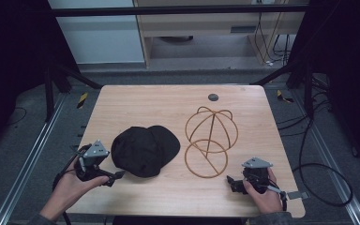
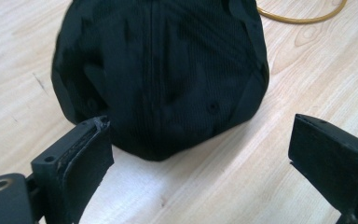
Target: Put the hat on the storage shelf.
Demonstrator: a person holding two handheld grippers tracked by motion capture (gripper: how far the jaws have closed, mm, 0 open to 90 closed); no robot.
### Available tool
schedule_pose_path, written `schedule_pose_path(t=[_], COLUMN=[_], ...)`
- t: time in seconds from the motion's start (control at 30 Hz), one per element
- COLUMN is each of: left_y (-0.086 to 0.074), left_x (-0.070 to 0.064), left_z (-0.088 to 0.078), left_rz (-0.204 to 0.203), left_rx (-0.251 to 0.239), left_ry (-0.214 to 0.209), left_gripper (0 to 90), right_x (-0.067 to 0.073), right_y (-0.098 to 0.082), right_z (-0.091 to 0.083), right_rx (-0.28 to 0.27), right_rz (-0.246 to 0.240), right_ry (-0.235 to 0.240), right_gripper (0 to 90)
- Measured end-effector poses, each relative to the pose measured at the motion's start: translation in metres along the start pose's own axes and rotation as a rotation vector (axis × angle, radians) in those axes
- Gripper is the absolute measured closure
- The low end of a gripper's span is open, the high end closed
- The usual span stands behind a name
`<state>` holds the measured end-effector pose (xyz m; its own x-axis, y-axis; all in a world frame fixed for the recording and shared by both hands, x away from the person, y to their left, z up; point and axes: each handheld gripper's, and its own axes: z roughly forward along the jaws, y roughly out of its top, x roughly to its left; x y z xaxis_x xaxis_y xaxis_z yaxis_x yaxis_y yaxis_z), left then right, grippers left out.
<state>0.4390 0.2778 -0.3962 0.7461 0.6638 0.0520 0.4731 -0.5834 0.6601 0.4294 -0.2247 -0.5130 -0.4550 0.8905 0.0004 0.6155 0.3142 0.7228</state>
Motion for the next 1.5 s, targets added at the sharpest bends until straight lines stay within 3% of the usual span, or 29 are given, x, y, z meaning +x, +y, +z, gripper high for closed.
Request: schedule_pose_path(t=[0.1, 0.2, 0.43, 1.07, 1.3, 1.37, 1.47, 1.5], left_y=[0.009, 0.015, 0.011, 0.013, 0.014, 0.015, 0.016, 0.016], left_x=[0.003, 0.01, 0.024, 0.031, 0.035, 0.037, 0.038, 0.038], left_z=[0.002, 0.006, 0.024, 0.048, 0.049, 0.049, 0.05, 0.051], left_rz=[0.01, -0.011, -0.044, -0.076, -0.1, -0.101, -0.098, -0.101], left_rx=[0.023, 0.02, 0.043, 0.085, 0.067, 0.066, 0.069, 0.068], left_ry=[0.017, 0.01, 0.005, -0.001, 0.023, 0.026, 0.015, 0.009], left_gripper=[5.8, 5.8, 4.8, 6.3, 20.8, 26.6, 43.4, 43.4], right_x=[0.0, 0.0, 0.0, 0.0, 0.0, 0.0, 0.0, 0.0], right_y=[0.0, 0.0, 0.0, 0.0, 0.0, 0.0, 0.0, 0.0], right_z=[0.0, 0.0, 0.0, 0.0, 0.0, 0.0, 0.0, 0.0], right_rx=[0.0, 0.0, 0.0, 0.0, 0.0, 0.0, 0.0, 0.0], right_rz=[0.0, 0.0, 0.0, 0.0, 0.0, 0.0, 0.0, 0.0], right_ry=[0.0, 0.0, 0.0, 0.0, 0.0, 0.0, 0.0, 0.0], right_gripper=[1.1, 1.1, 1.1, 1.1, 1.1, 1.1, 1.1, 1.2])
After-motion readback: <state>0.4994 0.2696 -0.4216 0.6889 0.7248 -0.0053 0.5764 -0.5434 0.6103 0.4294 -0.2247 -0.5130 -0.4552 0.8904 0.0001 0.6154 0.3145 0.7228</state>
